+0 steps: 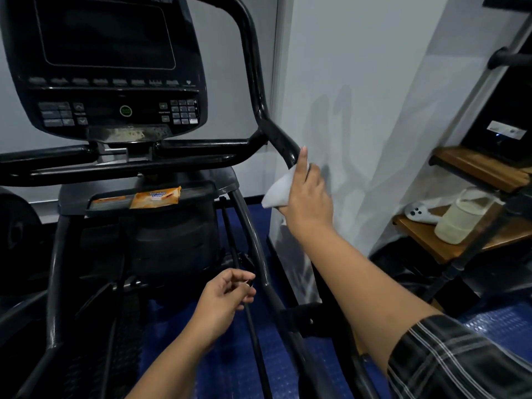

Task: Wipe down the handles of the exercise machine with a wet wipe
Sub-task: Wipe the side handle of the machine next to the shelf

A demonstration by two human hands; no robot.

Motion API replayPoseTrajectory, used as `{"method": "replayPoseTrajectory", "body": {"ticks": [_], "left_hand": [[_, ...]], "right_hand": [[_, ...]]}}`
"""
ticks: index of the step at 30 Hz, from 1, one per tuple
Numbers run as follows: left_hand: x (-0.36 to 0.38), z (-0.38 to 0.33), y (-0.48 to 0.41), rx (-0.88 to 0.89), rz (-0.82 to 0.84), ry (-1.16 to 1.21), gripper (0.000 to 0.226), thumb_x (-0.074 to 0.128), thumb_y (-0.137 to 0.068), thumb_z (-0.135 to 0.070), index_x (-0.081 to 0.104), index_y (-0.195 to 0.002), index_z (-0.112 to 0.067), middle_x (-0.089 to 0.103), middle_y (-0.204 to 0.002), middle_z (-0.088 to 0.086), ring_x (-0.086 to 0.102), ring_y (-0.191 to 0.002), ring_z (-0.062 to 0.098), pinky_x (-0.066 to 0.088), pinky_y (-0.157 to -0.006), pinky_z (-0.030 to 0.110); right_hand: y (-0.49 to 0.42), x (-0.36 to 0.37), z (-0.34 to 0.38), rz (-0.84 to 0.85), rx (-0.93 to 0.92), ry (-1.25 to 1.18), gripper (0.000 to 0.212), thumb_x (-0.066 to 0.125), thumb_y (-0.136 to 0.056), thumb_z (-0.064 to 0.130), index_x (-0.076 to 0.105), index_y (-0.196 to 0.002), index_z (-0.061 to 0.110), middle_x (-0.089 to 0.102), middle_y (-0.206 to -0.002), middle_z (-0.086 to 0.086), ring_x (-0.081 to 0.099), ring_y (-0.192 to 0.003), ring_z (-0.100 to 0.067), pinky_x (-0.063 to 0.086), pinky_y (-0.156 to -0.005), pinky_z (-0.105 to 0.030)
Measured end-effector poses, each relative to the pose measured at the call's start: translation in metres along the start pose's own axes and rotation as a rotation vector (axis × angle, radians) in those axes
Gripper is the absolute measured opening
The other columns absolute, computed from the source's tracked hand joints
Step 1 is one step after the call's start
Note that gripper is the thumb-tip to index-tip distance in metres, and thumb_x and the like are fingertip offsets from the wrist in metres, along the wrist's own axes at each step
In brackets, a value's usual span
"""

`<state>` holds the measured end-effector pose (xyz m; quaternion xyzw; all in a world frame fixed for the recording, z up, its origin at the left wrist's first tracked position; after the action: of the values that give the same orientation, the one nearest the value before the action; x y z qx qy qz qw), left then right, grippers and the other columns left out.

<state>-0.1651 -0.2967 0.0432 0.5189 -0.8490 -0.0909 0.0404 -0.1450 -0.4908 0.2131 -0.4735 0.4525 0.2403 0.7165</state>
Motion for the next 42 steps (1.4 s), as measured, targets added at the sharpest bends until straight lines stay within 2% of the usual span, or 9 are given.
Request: {"method": "replayPoseTrajectory", "body": {"ticks": [8,15,22,26,30,32,34,38,42], "left_hand": [[-0.001,-0.02,-0.028,0.019,0.024,0.01,0.017,0.056,-0.094,0.002,0.067,-0.101,-0.009,0.07,-0.078,0.004,0.064,-0.065,0.008,0.048,-0.064,0.024],[0.001,-0.025,-0.046,0.004,0.078,0.002,0.014,0.059,-0.093,-0.001,0.066,-0.101,-0.01,0.07,-0.078,0.005,0.064,-0.068,0.011,0.048,-0.063,0.022],[0.002,-0.036,-0.064,0.027,0.124,0.002,0.013,0.063,-0.091,-0.002,0.067,-0.099,-0.012,0.064,-0.075,0.004,0.063,-0.066,0.01,0.046,-0.062,0.02],[-0.006,-0.04,-0.072,0.03,0.129,0.01,0.014,0.063,-0.091,-0.001,0.067,-0.1,-0.01,0.065,-0.076,0.004,0.064,-0.067,0.01,0.047,-0.061,0.019],[-0.015,-0.035,-0.079,0.002,0.125,0.033,0.014,0.064,-0.09,-0.001,0.067,-0.1,-0.01,0.065,-0.077,0.005,0.063,-0.069,0.014,0.047,-0.063,0.023],[-0.015,-0.033,-0.082,-0.007,0.134,0.019,0.014,0.062,-0.091,-0.001,0.066,-0.1,-0.01,0.067,-0.079,0.006,0.063,-0.069,0.014,0.047,-0.064,0.024],[-0.016,-0.031,-0.085,-0.013,0.141,0.0,0.014,0.061,-0.092,-0.001,0.066,-0.101,-0.01,0.068,-0.08,0.006,0.065,-0.068,0.01,0.047,-0.065,0.023],[-0.024,-0.033,-0.092,-0.008,0.129,-0.012,0.016,0.058,-0.093,-0.001,0.067,-0.101,-0.012,0.07,-0.08,0.005,0.067,-0.07,0.012,0.048,-0.065,0.022],[-0.025,-0.035,-0.092,-0.015,0.124,0.006,0.017,0.058,-0.093,0.0,0.068,-0.1,-0.012,0.07,-0.079,0.004,0.066,-0.073,0.015,0.048,-0.065,0.024]], "right_hand": [[-0.067,-0.018,0.019,0.033,-0.022,-0.081,0.13,0.075,-0.068,0.063,-0.014,-0.154,0.022,0.04,-0.129,-0.009,0.043,-0.071,-0.021,0.034,-0.06,-0.033],[-0.045,-0.014,0.009,-0.01,-0.039,-0.27,0.116,0.077,-0.056,0.068,0.025,-0.14,0.008,0.026,-0.134,-0.01,0.036,-0.122,-0.029,0.044,-0.102,-0.041],[0.005,0.0,0.006,0.168,-0.076,-0.226,0.13,0.024,-0.06,0.097,-0.024,-0.151,0.017,-0.019,-0.161,-0.006,-0.017,-0.148,-0.02,-0.003,-0.122,-0.046],[0.008,0.0,0.009,0.302,-0.079,-0.321,0.13,0.019,-0.056,0.099,-0.032,-0.147,0.021,-0.037,-0.155,-0.003,-0.029,-0.145,-0.019,-0.007,-0.12,-0.044],[-0.012,-0.001,0.011,0.255,-0.017,-0.317,0.101,0.037,-0.087,0.072,-0.016,-0.153,0.017,-0.008,-0.161,-0.008,0.004,-0.149,-0.025,0.019,-0.118,-0.04],[-0.033,-0.005,0.008,0.132,0.028,-0.166,0.077,0.05,-0.098,0.036,0.004,-0.153,0.009,0.026,-0.148,-0.015,0.041,-0.128,-0.034,0.041,-0.094,-0.038],[-0.055,-0.01,0.009,0.085,0.087,-0.072,0.056,0.052,-0.094,0.015,0.026,-0.143,0.006,0.046,-0.128,-0.013,0.057,-0.103,-0.035,0.038,-0.071,-0.035],[-0.089,0.0,-0.001,0.227,0.238,-0.201,0.033,0.06,-0.083,0.011,0.045,-0.113,0.007,0.057,-0.095,-0.006,0.054,-0.082,-0.028,0.039,-0.066,-0.032],[-0.084,0.021,-0.007,0.526,0.409,-0.817,0.039,0.068,-0.074,0.017,0.058,-0.106,-0.002,0.069,-0.077,-0.016,0.069,-0.063,-0.03,0.059,-0.059,-0.04]]}}
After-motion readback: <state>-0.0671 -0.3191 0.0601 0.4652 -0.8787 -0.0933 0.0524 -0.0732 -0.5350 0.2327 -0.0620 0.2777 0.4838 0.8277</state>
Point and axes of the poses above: each hand's wrist, its own y-axis away from the middle knuckle, its own x-axis out of the palm, z = x × y, the point moved 10 cm from there along -y, towards the middle knuckle
